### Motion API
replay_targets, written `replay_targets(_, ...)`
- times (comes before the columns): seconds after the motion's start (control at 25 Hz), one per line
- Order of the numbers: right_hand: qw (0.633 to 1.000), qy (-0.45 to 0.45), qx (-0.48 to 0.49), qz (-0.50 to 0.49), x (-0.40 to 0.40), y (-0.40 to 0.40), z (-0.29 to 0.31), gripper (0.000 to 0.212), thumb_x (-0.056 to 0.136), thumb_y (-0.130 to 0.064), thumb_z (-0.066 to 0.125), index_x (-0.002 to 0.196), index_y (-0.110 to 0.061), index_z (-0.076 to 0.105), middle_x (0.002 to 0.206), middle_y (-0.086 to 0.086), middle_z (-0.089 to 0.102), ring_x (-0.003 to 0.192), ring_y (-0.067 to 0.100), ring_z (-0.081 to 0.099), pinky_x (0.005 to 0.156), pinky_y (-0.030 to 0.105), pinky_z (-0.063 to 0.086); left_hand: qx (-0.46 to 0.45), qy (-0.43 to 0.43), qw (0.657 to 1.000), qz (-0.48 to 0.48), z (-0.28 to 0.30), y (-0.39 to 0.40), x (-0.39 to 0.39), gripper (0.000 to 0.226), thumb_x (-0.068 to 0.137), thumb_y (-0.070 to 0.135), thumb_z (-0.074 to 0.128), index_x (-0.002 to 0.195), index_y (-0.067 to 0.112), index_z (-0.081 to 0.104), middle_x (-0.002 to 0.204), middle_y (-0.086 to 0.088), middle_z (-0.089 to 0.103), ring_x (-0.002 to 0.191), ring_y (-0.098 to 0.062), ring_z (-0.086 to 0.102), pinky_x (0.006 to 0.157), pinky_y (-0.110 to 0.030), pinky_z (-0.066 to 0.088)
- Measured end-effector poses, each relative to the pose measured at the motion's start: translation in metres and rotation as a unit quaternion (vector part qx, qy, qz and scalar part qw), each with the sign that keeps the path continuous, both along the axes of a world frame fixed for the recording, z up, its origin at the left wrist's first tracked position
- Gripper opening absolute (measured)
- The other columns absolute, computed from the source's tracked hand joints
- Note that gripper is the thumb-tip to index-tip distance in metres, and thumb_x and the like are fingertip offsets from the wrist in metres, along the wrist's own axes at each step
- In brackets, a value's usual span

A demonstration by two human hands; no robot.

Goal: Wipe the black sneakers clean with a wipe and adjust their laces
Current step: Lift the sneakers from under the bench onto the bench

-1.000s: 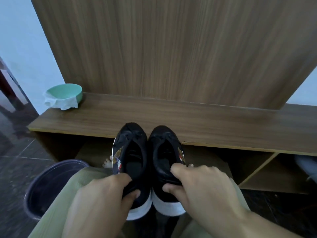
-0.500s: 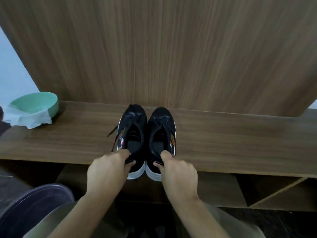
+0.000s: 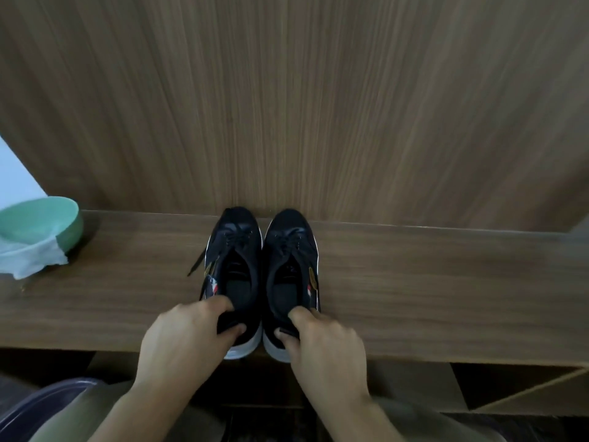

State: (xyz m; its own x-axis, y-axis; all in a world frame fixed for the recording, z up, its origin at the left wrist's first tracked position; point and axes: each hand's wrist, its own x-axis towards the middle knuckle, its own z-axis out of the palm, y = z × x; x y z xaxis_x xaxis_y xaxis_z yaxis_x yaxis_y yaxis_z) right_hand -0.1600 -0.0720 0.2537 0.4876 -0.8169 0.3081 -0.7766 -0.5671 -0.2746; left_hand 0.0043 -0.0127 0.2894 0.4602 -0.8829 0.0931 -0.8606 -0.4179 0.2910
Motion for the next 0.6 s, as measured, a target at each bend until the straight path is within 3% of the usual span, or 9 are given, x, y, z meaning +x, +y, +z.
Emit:
replay_targets(0.08,1.000,-0.004,0.022,0.004,0.001,0.007,0.006,0.025,0.085,-0.046,0.063,0.098,-0.026,0.055,0.084,-0.007,0.064,0.070,0.014,0.065,0.051,0.027,0.045,-0.022,0.003,1.000,0.005,-0.007,0.005,-0.003,0.024,0.078,0.053,0.062,0.097,0.037,0.061,0.069,0.009,0.064,0.067,-0.013,0.062,0.052,-0.024,0.045)
replay_targets(0.16,0.999,-0.027,0.038,-0.001,-0.001,0.013,0.005,0.033,0.092,-0.043,0.053,0.119,-0.026,0.050,0.103,-0.004,0.065,0.084,0.015,0.066,0.063,0.029,0.051,-0.054,-0.008,0.998,0.008,-0.013,0.010,-0.008,0.028,0.079,0.050,0.062,0.102,0.033,0.061,0.071,0.007,0.064,0.067,-0.015,0.063,0.051,-0.025,0.044)
replay_targets(0.36,0.997,-0.036,0.051,-0.041,0.001,0.028,-0.005,0.058,0.078,-0.039,0.072,0.128,-0.023,0.047,0.108,0.001,0.070,0.078,0.015,0.070,0.059,0.030,0.057,-0.104,0.015,0.994,-0.006,-0.018,0.022,-0.023,0.042,0.084,0.044,0.060,0.120,0.024,0.055,0.102,0.001,0.067,0.084,-0.023,0.065,0.056,-0.027,0.036)
replay_targets(0.44,0.996,-0.033,0.060,-0.056,0.002,0.024,-0.001,0.063,0.082,-0.047,0.064,0.135,-0.026,0.038,0.127,0.001,0.061,0.101,0.016,0.066,0.076,0.034,0.056,-0.098,0.059,0.993,0.000,-0.014,0.026,-0.016,0.055,0.083,0.059,0.048,0.130,0.029,0.045,0.111,0.003,0.065,0.094,-0.021,0.064,0.062,-0.027,0.040)
replay_targets(0.52,0.995,-0.009,0.082,-0.062,0.001,0.024,0.002,0.065,0.085,-0.058,0.055,0.140,-0.033,0.030,0.150,0.001,0.036,0.134,0.021,0.041,0.099,0.039,0.045,-0.102,0.133,0.986,0.025,-0.005,0.030,-0.002,0.065,0.077,0.070,0.035,0.131,0.034,0.042,0.114,0.006,0.064,0.102,-0.019,0.062,0.070,-0.029,0.044)
replay_targets(0.6,0.999,-0.034,0.033,-0.027,0.010,0.029,0.013,0.058,0.080,-0.057,0.060,0.131,-0.034,0.045,0.149,0.002,0.038,0.136,0.029,0.037,0.098,0.046,0.044,-0.140,0.180,0.969,0.094,0.003,0.034,0.023,0.061,0.077,0.070,0.032,0.122,0.035,0.052,0.108,0.011,0.066,0.103,-0.017,0.061,0.078,-0.032,0.046)
